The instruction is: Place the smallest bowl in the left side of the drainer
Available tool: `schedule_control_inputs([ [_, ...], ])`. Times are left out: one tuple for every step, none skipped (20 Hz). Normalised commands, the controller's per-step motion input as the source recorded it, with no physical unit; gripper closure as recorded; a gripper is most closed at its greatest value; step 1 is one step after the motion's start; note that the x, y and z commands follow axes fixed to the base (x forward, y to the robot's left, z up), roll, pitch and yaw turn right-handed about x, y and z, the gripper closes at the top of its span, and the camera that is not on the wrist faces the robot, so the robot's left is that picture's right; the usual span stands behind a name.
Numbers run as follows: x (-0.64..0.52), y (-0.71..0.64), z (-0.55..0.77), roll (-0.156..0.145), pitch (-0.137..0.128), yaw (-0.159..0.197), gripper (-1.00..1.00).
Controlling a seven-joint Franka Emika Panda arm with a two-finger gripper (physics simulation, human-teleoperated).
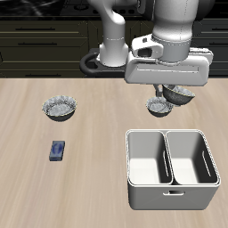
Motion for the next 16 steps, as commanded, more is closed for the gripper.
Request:
schedule_control_inputs([
  [0.12, -0.07, -0.18, -0.015, 0.066, -0.037, 1.00],
  [-0.09, -0.04, 0.01, 0.000, 0.000, 0.000, 1.00],
  [0.24, 0.11, -0.32, 0.065, -0.024, 0.039, 1.00],
  [0.08, -0.04, -0.18, -0.015, 0.048, -0.001, 1.00],
  [0.06, 0.17, -0.23, 0.092, 0.065, -0.051, 1.00],
  [-0.04, 0.09, -0.17, 0.018, 0.024, 0.032, 1.00],
  [0.00, 0.12, -0.12, -0.010, -0.002, 0.007, 1.00],
  [-0.02, 0.26, -0.19, 0.073, 0.021, 0.046, 1.00],
  [-0.03, 0.08, -0.10, 0.011, 0.016, 0.030, 1.00],
  [-0.06, 0.14, -0.09, -0.008, 0.010, -0.001, 1.00],
  [-0.05, 0.23, -0.07, 0.088, 0.018, 0.003, 1.00],
  [-0.01, 0.14, -0.08, 0.007, -0.014, 0.052, 1.00],
  [-0.05, 0.01, 0.00, -0.032, -0.013, 0.009, 1.00],
  [0.00, 0.12, -0.04, 0.031, -0.018, 0.014, 1.00],
  [-0.02, 0.07, -0.10, 0.023, 0.009, 0.039, 1.00],
  [0.05, -0.03, -0.05, -0.029, 0.007, -0.002, 1.00],
])
